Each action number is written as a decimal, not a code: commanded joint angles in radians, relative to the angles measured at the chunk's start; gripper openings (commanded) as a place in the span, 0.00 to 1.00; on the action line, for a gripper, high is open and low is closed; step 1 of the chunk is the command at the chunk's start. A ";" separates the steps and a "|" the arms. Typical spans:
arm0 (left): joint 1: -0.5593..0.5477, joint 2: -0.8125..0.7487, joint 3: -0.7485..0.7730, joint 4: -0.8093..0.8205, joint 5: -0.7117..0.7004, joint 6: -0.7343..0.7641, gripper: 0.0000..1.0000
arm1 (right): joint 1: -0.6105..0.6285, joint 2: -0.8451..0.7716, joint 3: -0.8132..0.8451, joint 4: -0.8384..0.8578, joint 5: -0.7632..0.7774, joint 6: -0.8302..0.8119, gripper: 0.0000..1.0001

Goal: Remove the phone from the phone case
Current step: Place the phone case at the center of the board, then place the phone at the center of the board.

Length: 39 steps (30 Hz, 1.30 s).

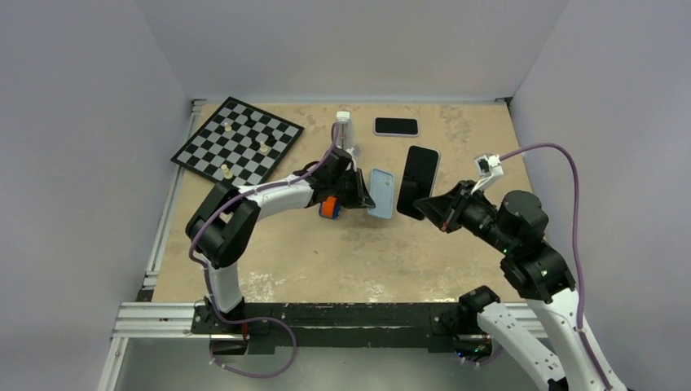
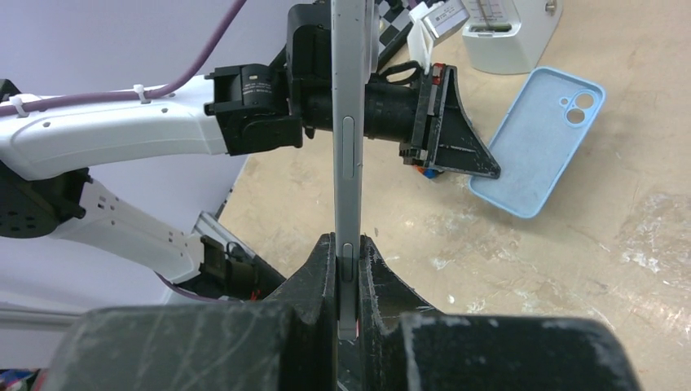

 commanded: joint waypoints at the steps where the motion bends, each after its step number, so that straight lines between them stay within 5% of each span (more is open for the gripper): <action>1: 0.012 0.019 0.067 -0.040 -0.029 0.017 0.19 | 0.001 -0.023 0.022 0.047 0.035 0.006 0.00; 9: 0.007 -0.111 -0.022 -0.186 -0.177 0.189 0.80 | 0.001 0.015 0.001 0.085 -0.001 0.014 0.00; 18: 0.001 -0.470 -0.086 -0.286 -0.169 0.264 0.77 | -0.014 0.069 -0.130 0.135 0.132 0.101 0.00; 23: 0.000 -0.609 -0.121 -0.222 -0.158 0.203 0.76 | -0.129 0.131 -0.250 0.214 0.250 0.226 0.00; 29: 0.002 -0.749 -0.227 -0.140 -0.216 0.239 0.76 | -0.399 0.365 -0.323 0.424 0.159 0.301 0.00; 39: 0.001 -0.909 -0.328 -0.192 -0.182 0.328 0.76 | -0.627 0.812 -0.190 0.742 0.113 0.339 0.00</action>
